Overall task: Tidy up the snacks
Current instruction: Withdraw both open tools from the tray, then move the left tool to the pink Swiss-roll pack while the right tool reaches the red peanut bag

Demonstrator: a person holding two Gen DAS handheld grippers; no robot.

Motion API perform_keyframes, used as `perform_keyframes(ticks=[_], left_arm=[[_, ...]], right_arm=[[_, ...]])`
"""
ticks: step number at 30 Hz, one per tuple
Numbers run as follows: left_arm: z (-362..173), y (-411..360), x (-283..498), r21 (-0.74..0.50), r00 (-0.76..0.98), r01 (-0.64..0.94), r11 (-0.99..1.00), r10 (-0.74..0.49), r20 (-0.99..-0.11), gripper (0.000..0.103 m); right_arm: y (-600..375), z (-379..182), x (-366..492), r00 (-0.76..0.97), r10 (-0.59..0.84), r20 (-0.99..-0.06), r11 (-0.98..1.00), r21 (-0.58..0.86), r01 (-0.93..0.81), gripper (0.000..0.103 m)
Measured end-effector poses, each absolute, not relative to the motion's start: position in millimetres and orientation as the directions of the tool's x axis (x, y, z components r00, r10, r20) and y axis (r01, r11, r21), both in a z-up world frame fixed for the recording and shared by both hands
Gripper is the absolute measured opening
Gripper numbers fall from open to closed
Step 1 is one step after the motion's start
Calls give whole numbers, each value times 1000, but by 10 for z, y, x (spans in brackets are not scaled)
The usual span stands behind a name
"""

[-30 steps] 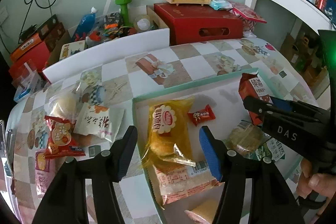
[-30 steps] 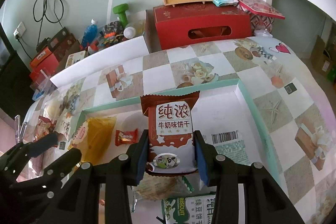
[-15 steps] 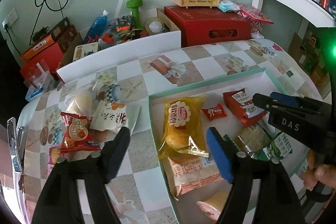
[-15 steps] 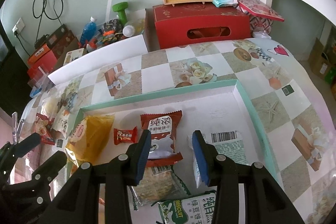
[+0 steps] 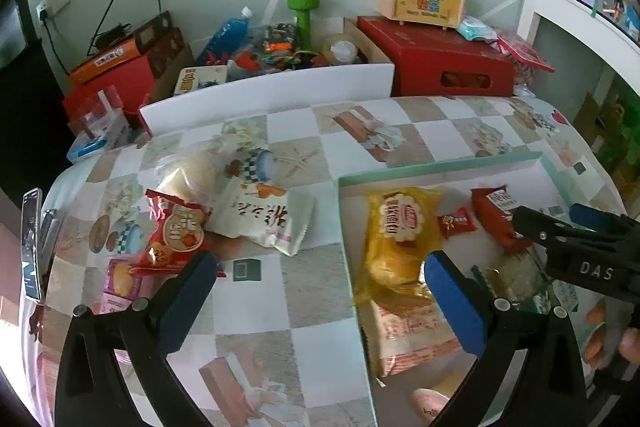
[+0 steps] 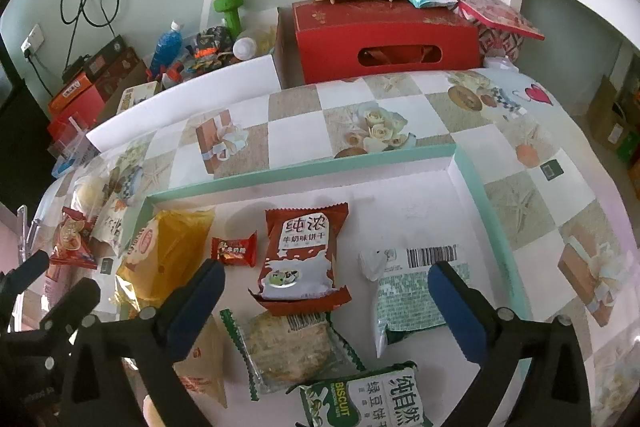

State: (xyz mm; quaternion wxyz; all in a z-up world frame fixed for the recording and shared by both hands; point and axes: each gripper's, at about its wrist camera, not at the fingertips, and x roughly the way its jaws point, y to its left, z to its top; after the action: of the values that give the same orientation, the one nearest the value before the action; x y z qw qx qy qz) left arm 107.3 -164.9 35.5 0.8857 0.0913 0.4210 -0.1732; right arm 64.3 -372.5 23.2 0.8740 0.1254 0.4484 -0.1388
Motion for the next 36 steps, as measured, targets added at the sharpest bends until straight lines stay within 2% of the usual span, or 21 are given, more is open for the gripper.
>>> perform_keyframes(ticks=[11,19,24,32,36], left_arm=[[353,-1619,1072,-30,559,399,916,-270,-784,103],[416,-1639,993,24,571,428,903,-250,-782,103],[492,-1526,979,35,610,386,922,-227,-759,103],[541,-1350,979,123,664,302,945,-115,-739,103],[520,-1224,1006,108,648,294,950,-115,-753,103]], right_arm=[[-3730,278,629,565,-158,-810,928,74,365,103],[-3785,309,607,560,-150,-815,910,107,399,103],[-3727,323,615,561,-158,-813,913,96,396,103],[-3582,306,651,538,-222,-814,916,15,401,103],[-3534,311,652,547,-212,-810,919,25,393,103]])
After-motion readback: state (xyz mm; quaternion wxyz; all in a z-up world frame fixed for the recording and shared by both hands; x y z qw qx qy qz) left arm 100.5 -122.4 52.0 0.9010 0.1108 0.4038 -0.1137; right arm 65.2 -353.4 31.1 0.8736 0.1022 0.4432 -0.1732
